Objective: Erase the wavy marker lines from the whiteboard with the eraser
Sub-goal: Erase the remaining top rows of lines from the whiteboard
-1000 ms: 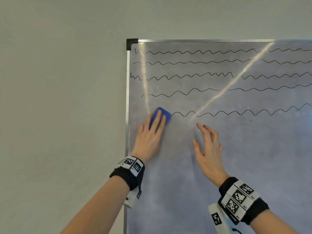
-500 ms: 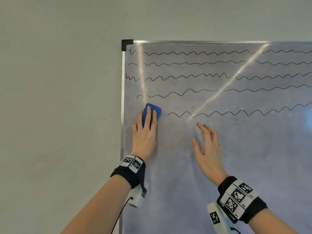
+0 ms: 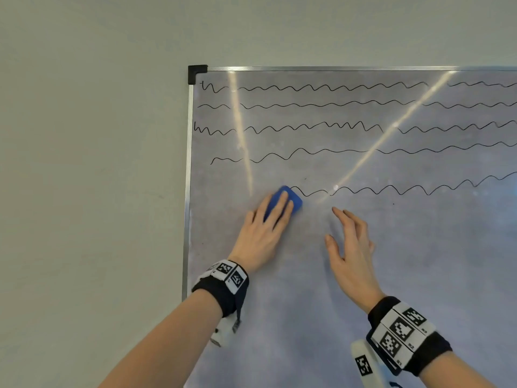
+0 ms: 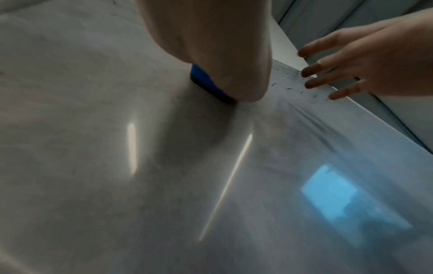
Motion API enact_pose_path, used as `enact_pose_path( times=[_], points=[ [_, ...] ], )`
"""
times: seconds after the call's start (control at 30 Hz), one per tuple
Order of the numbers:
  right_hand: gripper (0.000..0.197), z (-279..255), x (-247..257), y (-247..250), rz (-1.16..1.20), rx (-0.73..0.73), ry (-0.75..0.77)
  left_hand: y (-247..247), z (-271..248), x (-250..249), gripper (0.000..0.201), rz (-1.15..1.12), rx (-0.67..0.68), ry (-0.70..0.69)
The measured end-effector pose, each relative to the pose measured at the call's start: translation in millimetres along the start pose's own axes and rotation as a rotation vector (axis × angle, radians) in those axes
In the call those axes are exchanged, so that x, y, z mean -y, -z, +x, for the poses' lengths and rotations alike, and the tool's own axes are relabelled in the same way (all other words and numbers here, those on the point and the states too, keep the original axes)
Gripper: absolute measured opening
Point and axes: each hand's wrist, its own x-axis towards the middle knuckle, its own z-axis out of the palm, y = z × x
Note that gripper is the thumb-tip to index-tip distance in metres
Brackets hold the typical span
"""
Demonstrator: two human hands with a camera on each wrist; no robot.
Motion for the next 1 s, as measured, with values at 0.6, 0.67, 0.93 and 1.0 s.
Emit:
enact_pose_path(
  times=[0.6, 0.67, 0.93, 1.0],
  points=[
    [0.053, 16, -31, 30, 0.048, 0.003, 0.023, 10, 28, -10, 0.082, -0.047, -0.055, 0.235],
    [0.053, 15, -34, 30, 0.054, 0.006, 0.029, 8, 31, -28, 0.077, -0.071, -0.069, 0.226],
    [0.051, 18, -37, 27, 0.030, -0.044, 0.055, 1, 20, -53, 0.075, -0.128, -0.122, -0.031],
    [0.053, 18, -26, 21, -0.003, -0.017, 0.137, 0, 18, -50, 0.083, -0.269, -0.145, 0.046]
  ],
)
